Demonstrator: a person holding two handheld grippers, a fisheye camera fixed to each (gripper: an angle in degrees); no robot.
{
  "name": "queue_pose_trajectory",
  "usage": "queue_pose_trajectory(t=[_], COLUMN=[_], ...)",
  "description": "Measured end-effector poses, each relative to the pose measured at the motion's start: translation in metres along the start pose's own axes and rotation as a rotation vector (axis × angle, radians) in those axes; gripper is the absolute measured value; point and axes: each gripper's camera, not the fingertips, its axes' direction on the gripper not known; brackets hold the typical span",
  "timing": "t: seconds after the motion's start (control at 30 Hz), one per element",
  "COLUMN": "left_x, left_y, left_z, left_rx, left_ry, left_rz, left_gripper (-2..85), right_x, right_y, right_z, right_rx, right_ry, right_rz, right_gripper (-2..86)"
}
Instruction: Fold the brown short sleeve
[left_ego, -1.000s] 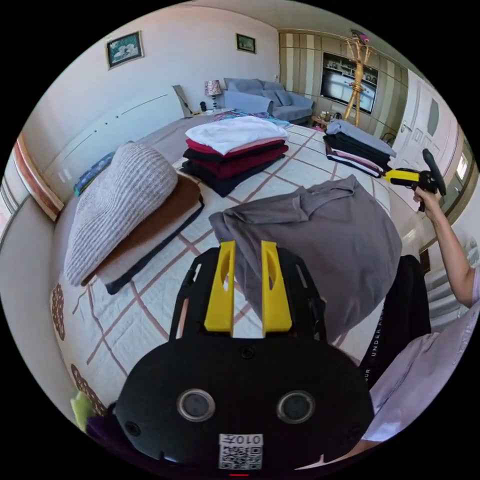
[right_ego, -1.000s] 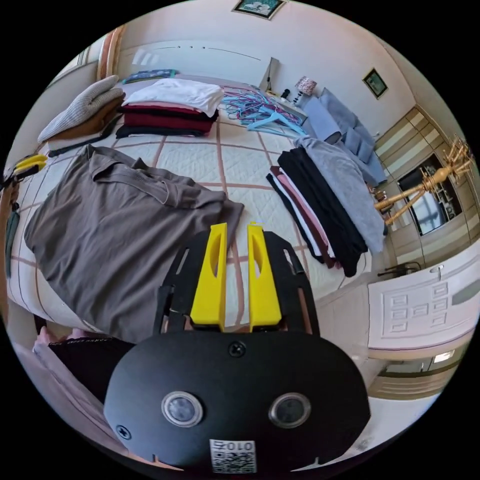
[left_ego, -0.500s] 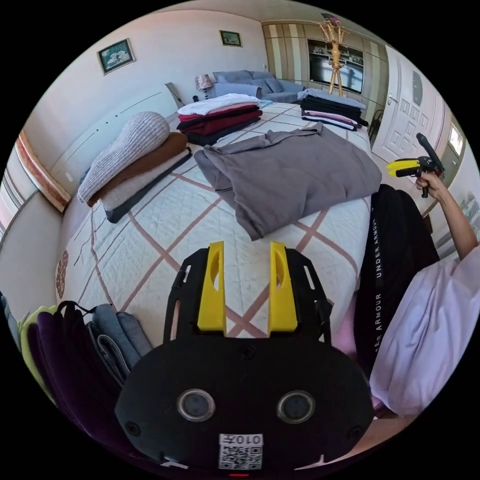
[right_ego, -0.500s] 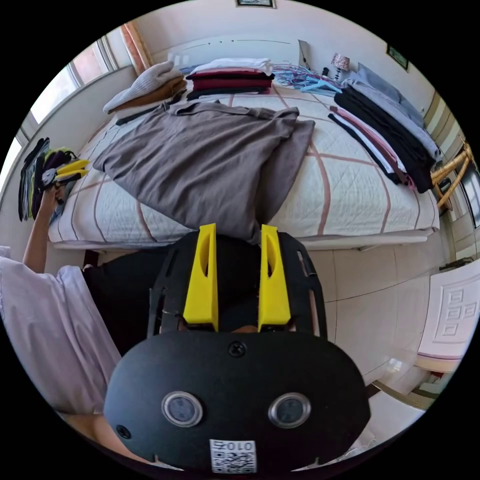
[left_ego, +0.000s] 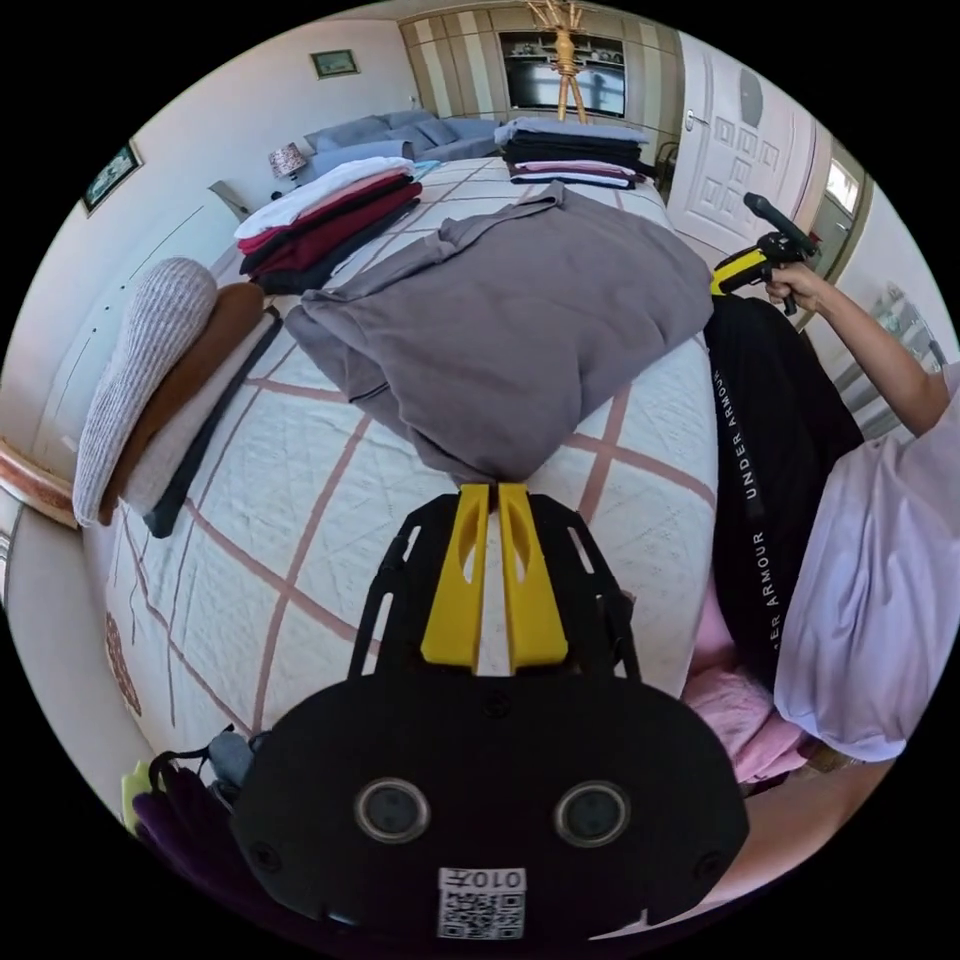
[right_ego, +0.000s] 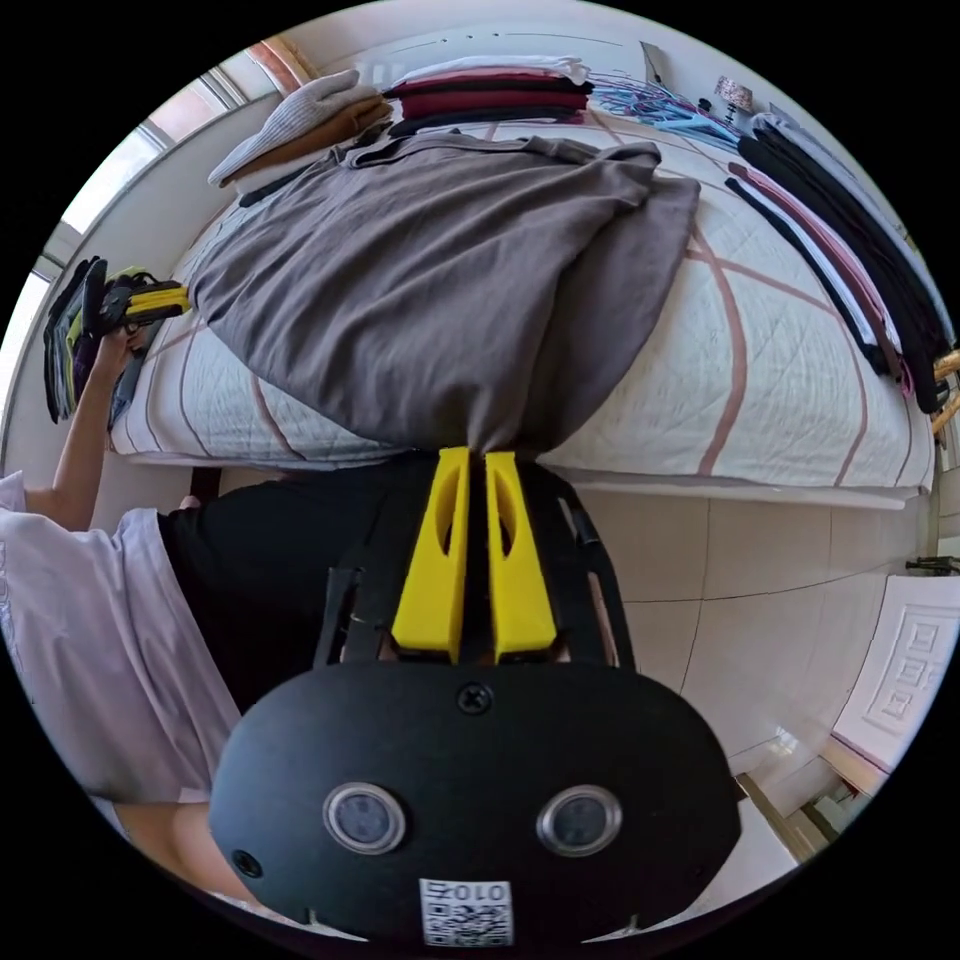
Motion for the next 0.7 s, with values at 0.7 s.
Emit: queue_pose_trajectory(t=[0.7], left_x=[0.105], left_y=[0.087], left_z=[-0.036], left_rx=[-0.293], left_ry=[0.077], left_rz=[0.077], left_gripper=[0.2], right_x=[-0.054], right_y=[0.085], right_z=[-0.066], right_rx=[-0.147], right_ry=[0.064], right_rz=[-0.149], right_gripper=[3.9])
